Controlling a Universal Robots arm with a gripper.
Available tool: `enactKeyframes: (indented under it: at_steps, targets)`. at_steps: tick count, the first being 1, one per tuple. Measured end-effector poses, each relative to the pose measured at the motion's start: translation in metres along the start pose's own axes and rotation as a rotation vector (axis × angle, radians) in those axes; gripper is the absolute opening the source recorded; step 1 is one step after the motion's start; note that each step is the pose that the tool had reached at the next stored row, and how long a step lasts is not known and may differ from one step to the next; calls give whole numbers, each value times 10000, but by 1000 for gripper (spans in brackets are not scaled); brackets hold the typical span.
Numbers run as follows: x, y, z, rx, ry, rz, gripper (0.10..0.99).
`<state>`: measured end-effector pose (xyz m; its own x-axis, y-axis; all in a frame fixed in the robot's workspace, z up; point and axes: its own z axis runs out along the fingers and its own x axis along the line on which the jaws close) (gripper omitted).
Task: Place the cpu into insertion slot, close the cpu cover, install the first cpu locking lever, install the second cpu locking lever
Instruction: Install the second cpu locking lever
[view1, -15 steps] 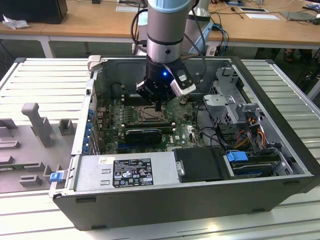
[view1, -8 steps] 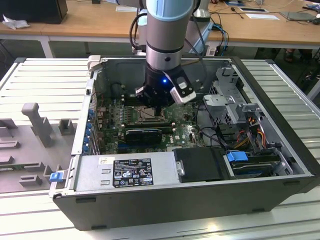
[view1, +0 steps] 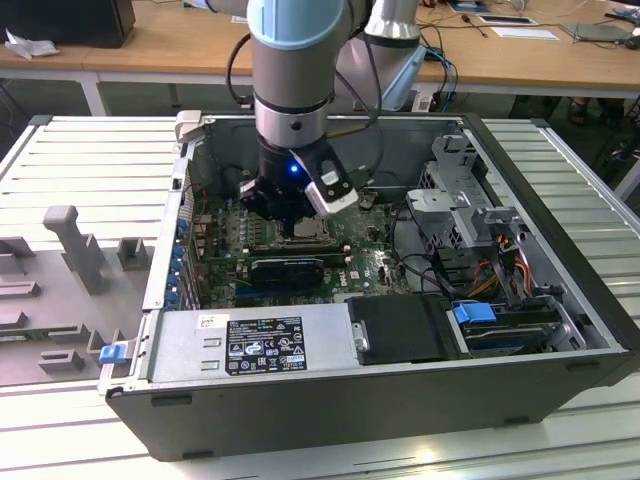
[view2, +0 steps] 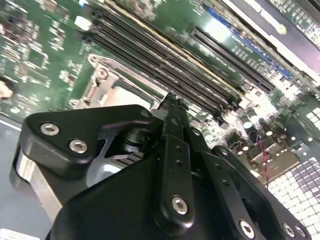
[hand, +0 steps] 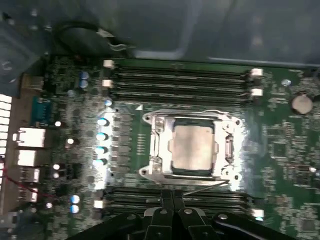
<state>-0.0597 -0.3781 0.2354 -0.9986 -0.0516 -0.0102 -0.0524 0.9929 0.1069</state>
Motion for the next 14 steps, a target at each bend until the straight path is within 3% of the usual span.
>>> enactKeyframes:
  at_steps: [6,8,9,11,14]
  targets:
    - [45,-16,164,-35,22,-209,106]
    - [60,-21,216,-97,33,-347,106]
    - [74,-29,225,-211,31,-395,106]
    - [92,-87,231,-587,2,-393,106]
    - [107,-133,244,-838,-16,-392,106]
